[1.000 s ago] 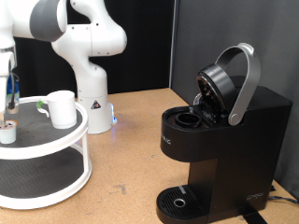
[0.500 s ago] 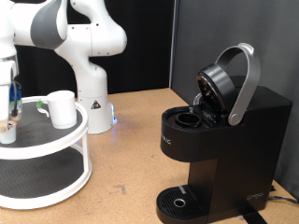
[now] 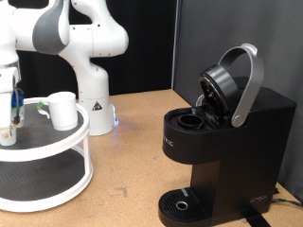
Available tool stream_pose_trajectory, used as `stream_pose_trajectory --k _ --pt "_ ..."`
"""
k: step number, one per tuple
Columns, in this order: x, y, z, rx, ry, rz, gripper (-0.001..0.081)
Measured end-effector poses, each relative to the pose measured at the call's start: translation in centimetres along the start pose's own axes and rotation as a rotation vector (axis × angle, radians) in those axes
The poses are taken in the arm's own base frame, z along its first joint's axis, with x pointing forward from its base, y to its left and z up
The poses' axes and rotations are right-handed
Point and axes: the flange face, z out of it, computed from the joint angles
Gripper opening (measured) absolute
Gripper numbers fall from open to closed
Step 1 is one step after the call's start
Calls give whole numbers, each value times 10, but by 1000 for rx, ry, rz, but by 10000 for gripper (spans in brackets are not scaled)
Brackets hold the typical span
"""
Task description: Make a cup of coffee with the keurig machine
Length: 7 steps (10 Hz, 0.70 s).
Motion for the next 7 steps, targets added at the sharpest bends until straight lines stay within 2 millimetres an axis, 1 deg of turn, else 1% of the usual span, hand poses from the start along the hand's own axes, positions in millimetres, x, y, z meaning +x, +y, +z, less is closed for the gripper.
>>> stream_pose_trajectory --k 2,3,4,5,6,7 --pt "0 0 3 4 -1 6 800" --pt "0 1 4 5 1 9 700" --pt "0 1 4 7 2 11 700" --pt "0 1 4 7 4 13 563" --pt "0 1 3 5 5 15 401" --pt "0 2 3 4 7 17 401"
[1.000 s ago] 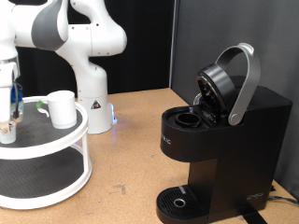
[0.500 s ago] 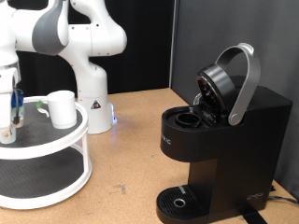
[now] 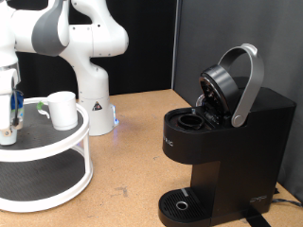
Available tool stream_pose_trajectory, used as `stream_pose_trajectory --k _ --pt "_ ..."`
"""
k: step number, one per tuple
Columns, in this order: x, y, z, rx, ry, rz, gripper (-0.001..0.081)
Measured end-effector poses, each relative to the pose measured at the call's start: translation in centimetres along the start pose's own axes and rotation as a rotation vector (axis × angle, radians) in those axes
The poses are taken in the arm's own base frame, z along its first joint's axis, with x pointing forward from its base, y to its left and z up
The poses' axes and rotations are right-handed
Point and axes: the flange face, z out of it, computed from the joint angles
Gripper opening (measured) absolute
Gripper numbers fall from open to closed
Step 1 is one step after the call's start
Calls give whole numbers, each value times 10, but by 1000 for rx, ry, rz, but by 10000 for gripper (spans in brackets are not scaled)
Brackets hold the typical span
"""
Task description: Make a cup of coffee with the keurig machine
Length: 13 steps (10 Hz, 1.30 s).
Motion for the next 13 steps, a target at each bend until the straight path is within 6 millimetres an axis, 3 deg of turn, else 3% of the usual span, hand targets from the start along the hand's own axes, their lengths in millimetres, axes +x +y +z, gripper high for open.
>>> stream_pose_trajectory --k 2,5,7,10,13 --pt "0 1 -3 16 10 14 307" --pt "10 4 -25 83 47 37 307" --pt "20 4 -45 117 48 21 134" --pt "28 -2 -42 213 200 124 134" --pt "68 -5 -69 343 377 169 134"
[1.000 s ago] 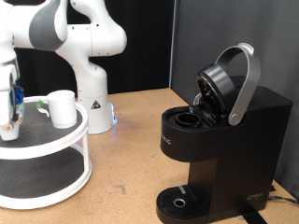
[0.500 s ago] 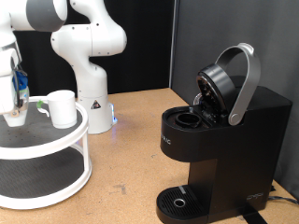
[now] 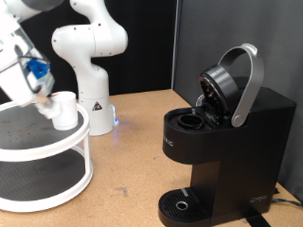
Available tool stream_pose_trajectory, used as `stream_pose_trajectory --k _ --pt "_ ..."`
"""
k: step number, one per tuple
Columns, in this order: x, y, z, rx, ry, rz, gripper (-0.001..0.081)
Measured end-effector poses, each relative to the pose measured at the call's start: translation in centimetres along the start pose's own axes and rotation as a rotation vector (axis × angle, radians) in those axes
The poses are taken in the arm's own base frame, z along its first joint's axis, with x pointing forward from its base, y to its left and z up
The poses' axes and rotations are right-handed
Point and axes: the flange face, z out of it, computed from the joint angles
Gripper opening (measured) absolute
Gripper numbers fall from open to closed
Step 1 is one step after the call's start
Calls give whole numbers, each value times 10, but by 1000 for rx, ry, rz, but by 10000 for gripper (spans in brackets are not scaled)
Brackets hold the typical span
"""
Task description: Make a cup of coffee with the keurig machine
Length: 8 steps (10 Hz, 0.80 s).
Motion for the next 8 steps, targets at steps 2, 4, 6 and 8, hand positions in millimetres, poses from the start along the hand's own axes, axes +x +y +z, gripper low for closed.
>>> stream_pose_trajectory --k 2,4,6,8 --pt "30 -9 -3 -3 44 12 134" --pt "37 -11 -2 -17 41 31 134" --pt "41 -12 -2 10 109 57 134" --pt "61 -27 -3 124 139 -5 134"
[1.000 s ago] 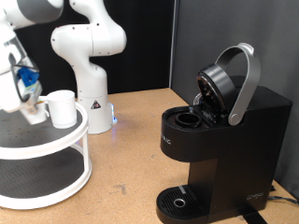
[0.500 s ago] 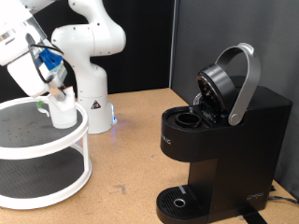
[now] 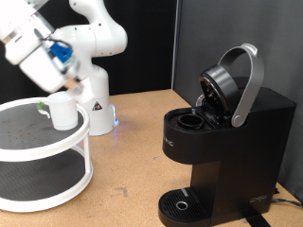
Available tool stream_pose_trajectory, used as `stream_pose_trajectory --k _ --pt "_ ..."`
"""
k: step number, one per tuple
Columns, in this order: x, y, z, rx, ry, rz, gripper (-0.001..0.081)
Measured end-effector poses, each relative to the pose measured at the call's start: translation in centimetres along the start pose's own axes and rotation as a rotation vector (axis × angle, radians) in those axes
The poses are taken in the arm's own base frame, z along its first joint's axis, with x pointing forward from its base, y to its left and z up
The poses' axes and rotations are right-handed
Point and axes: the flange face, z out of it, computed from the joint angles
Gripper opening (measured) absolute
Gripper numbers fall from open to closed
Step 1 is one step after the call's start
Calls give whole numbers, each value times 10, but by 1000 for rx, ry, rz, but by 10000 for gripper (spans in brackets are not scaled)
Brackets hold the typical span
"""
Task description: Make a cup of coffee with the keurig machine
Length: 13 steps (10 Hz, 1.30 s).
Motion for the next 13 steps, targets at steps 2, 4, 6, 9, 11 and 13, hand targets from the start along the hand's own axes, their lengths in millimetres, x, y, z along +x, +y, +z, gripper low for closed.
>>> stream_pose_trajectory --k 2,4,6,9,11,13 --pt "27 -15 4 90 -43 -59 134" --pt "48 -22 11 98 -76 -73 133" --pt "46 -24 12 129 -78 -70 133" --pt "72 -41 16 219 -25 -83 133" --pt "97 -54 28 229 -26 -101 133" --pt "120 -69 44 234 -44 -110 133"
